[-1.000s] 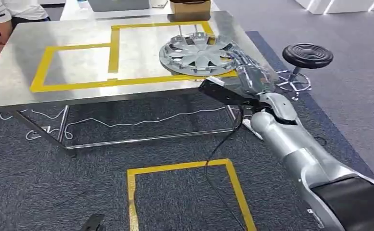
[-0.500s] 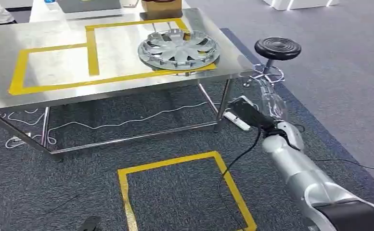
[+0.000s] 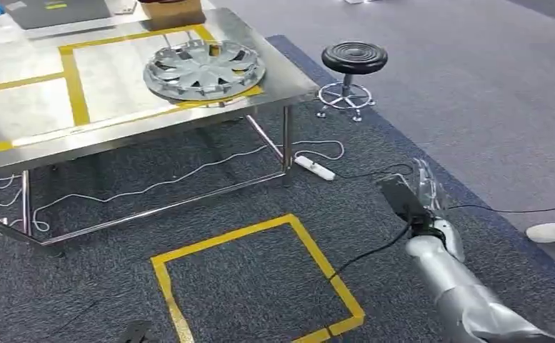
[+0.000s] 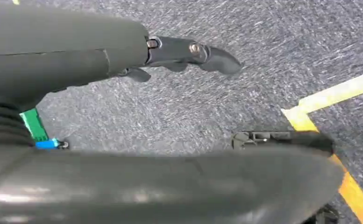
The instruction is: Take the parts from the cabinet and place them on the table.
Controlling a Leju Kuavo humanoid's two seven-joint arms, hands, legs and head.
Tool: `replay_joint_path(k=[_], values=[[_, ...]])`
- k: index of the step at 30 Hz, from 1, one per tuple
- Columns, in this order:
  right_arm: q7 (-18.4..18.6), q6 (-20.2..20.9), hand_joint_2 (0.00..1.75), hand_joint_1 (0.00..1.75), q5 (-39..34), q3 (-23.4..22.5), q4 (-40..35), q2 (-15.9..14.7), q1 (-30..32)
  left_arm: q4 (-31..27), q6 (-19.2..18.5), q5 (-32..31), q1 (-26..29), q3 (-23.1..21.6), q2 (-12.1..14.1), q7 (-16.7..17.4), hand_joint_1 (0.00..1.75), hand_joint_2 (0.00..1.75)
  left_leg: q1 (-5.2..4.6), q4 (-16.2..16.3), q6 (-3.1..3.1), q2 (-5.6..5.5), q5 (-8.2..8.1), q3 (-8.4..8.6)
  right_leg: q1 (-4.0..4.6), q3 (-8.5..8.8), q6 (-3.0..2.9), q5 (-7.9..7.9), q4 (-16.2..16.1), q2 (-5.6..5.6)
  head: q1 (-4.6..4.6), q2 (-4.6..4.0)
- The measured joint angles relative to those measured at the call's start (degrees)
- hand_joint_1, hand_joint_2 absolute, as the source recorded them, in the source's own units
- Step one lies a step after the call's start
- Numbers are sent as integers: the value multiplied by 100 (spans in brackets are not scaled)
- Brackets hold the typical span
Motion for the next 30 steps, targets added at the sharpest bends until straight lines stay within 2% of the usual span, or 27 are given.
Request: replay_joint_path(k=[1,2,3,4,5,6,7,8,9,10,11,12,14,15,16,17,18,20,21,22,23,24,25,26,27,28,30], values=[[35,2,0,0,-105,-109,39,-9,79,2,0,0,-3,0,2,-4,0,175,19,67,-23,-236,-103,-34,-24,-7,-23,26,-15,54,-13,0],[99,20,0,0,-213,-206,105,-15,155,2,0,-2,3,0,2,-7,0,175,19,348,-24,-446,-329,-147,-35,-23,-54,45,-17,117,-15,0],[148,78,0,0,-337,-330,211,-15,267,2,0,0,17,0,2,-7,0,175,11,803,-24,-565,-583,-341,-36,-40,-71,53,-18,173,-59,0],[263,147,0,0,-449,-447,318,-18,420,0,0,0,31,0,2,-7,0,175,2,1294,-21,-617,-798,-561,-30,-54,-88,64,-18,250,-66,0],[368,219,0,0,-563,-599,431,-26,613,2,-4,0,47,0,0,-7,0,175,-11,1644,-11,-636,-908,-729,-19,-69,-96,73,-18,320,-66,0],[467,287,0,0,-679,-744,551,-44,836,2,-7,-2,63,0,-2,-7,0,175,-23,1704,5,-642,-864,-759,-16,-79,-97,81,-17,381,-61,0],[595,359,0,0,-779,-884,645,-57,1039,2,-9,0,74,0,-7,-7,0,175,-29,1542,24,-649,-709,-680,-15,-91,-90,90,-16,451,-66,0],[669,413,0,0,-860,-1002,724,-66,1232,2,-11,0,74,0,-7,-7,0,175,-30,1189,46,-677,-483,-498,-16,-99,-76,100,-13,530,-64,0],[730,465,0,0,-938,-1167,824,-70,1422,2,-11,0,74,0,-7,-9,0,175,-28,681,72,-759,-229,-222,-16,-102,-60,111,-12,612,-64,0],[789,483,0,0,-982,-1271,888,-70,1581,0,-13,0,73,0,-7,-9,0,175,-12,236,102,-1092,-74,27,-36,-116,-44,122,-4,681,-66,0],[860,501,0,0,-1032,-1362,955,-70,1689,2,-15,-2,72,-2,4,-9,0,175,36,10,151,-1369,-157,110,3,-169,-12,129,45,762,-55,0],[913,520,0,0,-1067,-1429,997,-68,1792,2,-22,-2,75,-4,-8,-9,0,175,23,-2,104,-1284,-166,108,-39,-208,18,154,42,841,-54,0],[1021,588,0,0,-1166,-1577,1089,-68,1960,2,-28,-18,89,-4,-9,0,0,175,-33,-4,155,-1177,-172,115,-94,-233,104,209,-16,986,-64,0],[1045,612,0,0,-1203,-1633,1132,-68,2034,0,-28,-15,93,-4,-4,2,0,175,-7,-44,210,-1080,-125,134,-88,-254,147,237,-31,1080,-61,0],[1067,630,0,0,-1247,-1710,1165,-81,2128,0,-35,-15,79,-9,-11,2,0,175,15,-74,236,-970,-97,148,-73,-310,155,183,45,877,-63,0],[1073,660,0,0,-1266,-1790,1211,-66,2203,-2,-37,-15,76,-17,-17,4,0,175,18,-78,260,-914,-94,152,-43,-422,181,-2,295,545,20,0],[1084,673,0,0,-1294,-1859,1254,-57,2265,-2,-42,-15,81,-26,-22,2,0,175,12,-78,264,-850,-96,153,-50,-610,211,-227,703,369,35,0],[1161,739,0,0,-1323,-1957,1312,-26,2387,-2,-46,-15,106,-35,-22,24,0,175,3,-76,267,-650,-102,151,-91,-1020,266,-598,1581,238,33,0],[1248,778,0,0,-1347,-2005,1346,-9,2457,-2,-46,-15,118,-37,-22,28,0,175,5,-76,264,-557,-104,152,-108,-1084,287,-621,1748,212,30,0],[1336,804,0,0,-1349,-2044,1380,13,2551,-2,-42,-15,117,-37,-22,31,0,175,13,-76,248,-468,-116,156,-128,-1003,310,-527,1642,187,30,0],[1430,831,0,0,-1347,-2068,1408,48,2660,-2,-42,-15,112,-41,-24,31,0,175,24,-75,230,-398,-127,167,-148,-778,325,-341,1281,151,35,0],[1520,848,0,0,-1343,-2088,1430,70,2752,-2,-42,-15,108,-44,-28,31,0,175,40,-75,203,-332,-142,186,-163,-467,339,-146,775,82,33,0],[1636,878,0,0,-1334,-2110,1447,109,2812,-2,-42,-15,107,-46,-26,29,0,175,41,-70,157,-264,-166,220,-167,-122,360,2,252,-147,37,0],[1747,914,0,0,-1314,-2123,1463,184,2823,-4,-39,-15,115,-50,-9,24,0,175,-16,-67,98,-209,-206,229,-142,25,330,-57,63,-407,74,0],[1841,927,0,0,-1303,-2136,1465,197,2828,-4,-39,-15,114,-52,-20,20,0,175,-23,-74,53,-133,-223,271,-152,-8,223,-11,57,-280,19,0],[1925,947,0,0,-1290,-2143,1486,273,2848,-4,-39,-15,95,-66,-17,11,0,175,-19,-101,11,-80,-217,302,-138,-30,165,-22,75,-200,-36,0],[2000,944,0,0,-1279,-2149,1519,308,2923,-4,-41,-15,57,-92,-22,4,0,175,7,-151,-70,55,-224,373,-107,-56,72,-29,71,-67,-26,0]])
